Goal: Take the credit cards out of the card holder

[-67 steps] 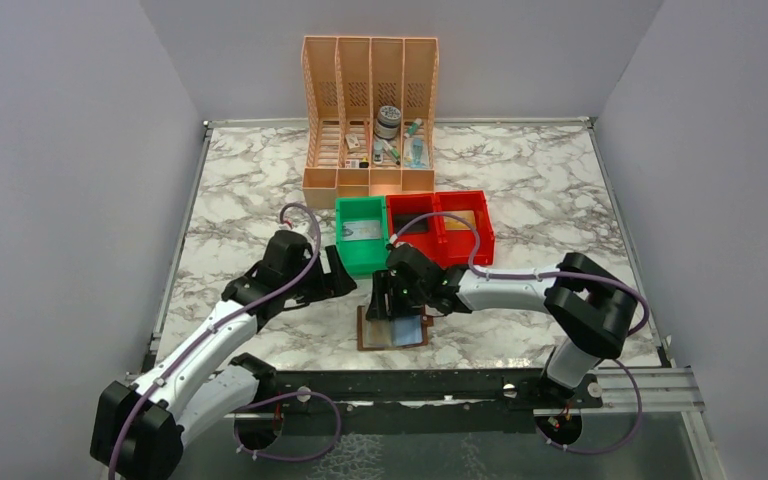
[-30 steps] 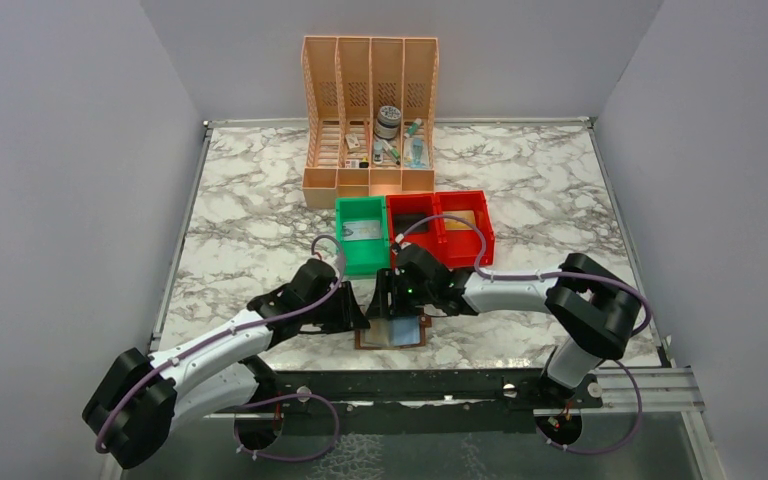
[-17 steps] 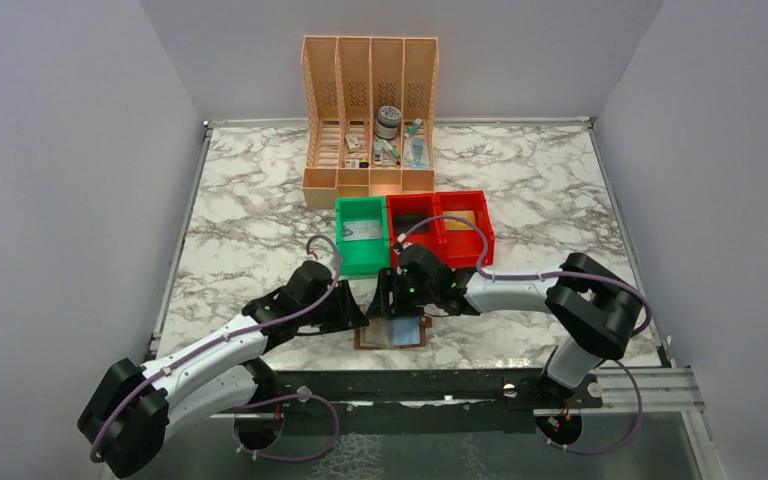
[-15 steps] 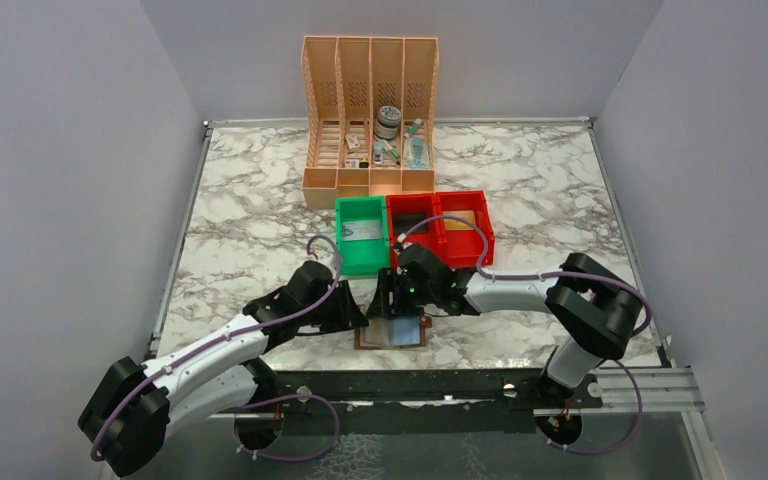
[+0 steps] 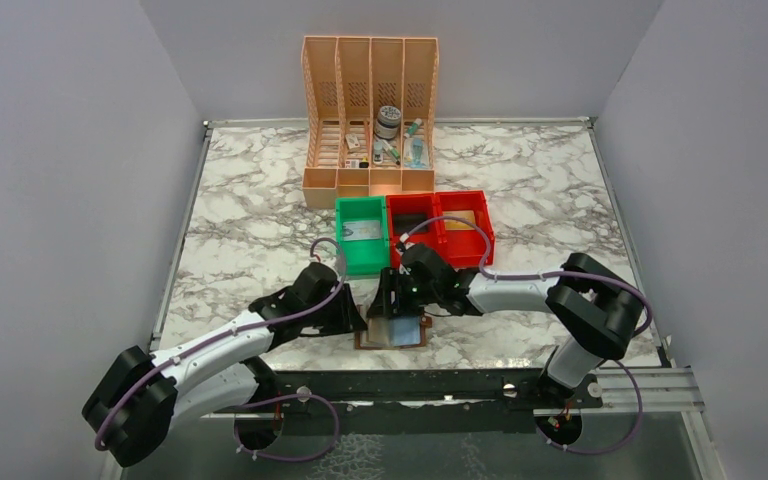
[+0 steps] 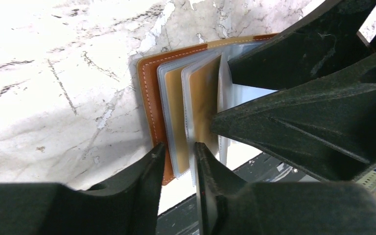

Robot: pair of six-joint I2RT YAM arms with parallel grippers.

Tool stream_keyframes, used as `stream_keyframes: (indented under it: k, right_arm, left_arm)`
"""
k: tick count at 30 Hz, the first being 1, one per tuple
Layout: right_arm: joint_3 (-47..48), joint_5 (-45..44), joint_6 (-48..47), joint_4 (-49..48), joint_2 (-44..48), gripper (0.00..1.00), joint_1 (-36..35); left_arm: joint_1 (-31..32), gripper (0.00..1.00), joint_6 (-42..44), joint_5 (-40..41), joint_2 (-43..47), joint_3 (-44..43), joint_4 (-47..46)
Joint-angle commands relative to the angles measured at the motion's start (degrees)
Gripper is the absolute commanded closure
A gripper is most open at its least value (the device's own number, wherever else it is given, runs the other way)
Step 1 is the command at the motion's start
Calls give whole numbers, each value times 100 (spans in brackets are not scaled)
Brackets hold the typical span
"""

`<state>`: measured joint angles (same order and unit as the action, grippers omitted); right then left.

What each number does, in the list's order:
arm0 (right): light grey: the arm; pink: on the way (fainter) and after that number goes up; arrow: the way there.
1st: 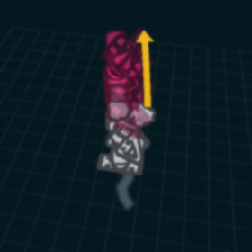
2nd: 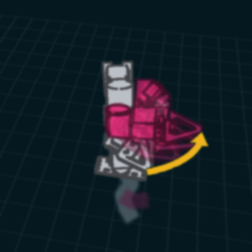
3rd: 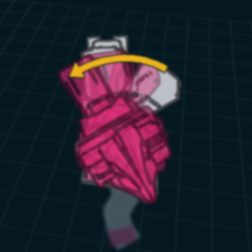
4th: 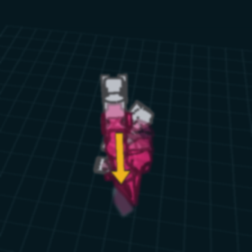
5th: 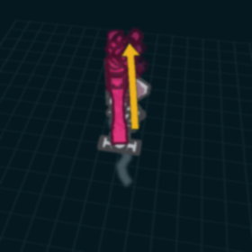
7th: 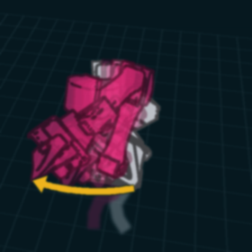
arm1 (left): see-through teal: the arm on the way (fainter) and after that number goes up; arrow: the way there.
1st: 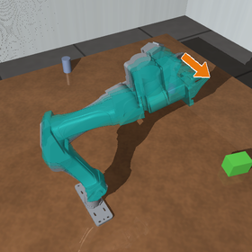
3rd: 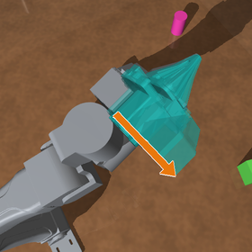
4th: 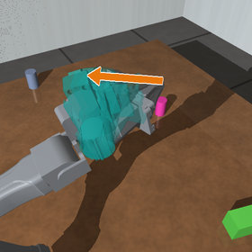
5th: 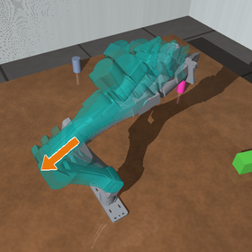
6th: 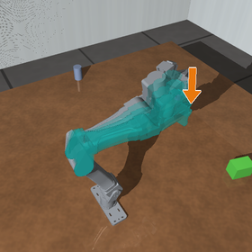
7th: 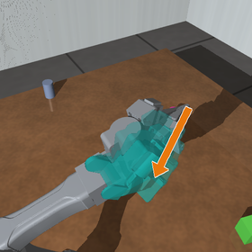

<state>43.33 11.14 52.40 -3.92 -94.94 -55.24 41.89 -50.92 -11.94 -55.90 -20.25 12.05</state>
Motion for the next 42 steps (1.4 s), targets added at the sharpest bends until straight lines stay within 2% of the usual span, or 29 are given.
stream_keyframes:
  k: [1,5,9,11,15,20,28,35,42]
  right_arm:
    - [-302,82,-27,366,-33,43,75]
    - [-313,108,-16,339,-40,43,93]
    - [-343,117,6,299,-29,43,106]
    - [-315,63,23,364,-21,44,106]
    - [-273,-1,9,417,-28,44,101]
    - [-299,79,33,336,-64,44,101]
    - [-325,116,60,279,-57,44,101]
    - [-348,143,99,235,10,44,108]
    - [-474,250,198,21,70,44,173]
  left_arm:
    - [47,65,82,548,26,-123,348]
    - [61,60,179,1037,120,-441,925]
    - [78,53,237,1194,371,-824,1210]
    - [103,47,245,1147,548,-920,1197]
    - [118,40,294,560,852,-785,531]
    - [133,41,114,-344,652,-392,-354]
    - [203,46,181,-710,435,-306,-685]
    - [214,48,152,-871,266,-268,-820]
    - [223,49,56,-601,824,-152,-492]
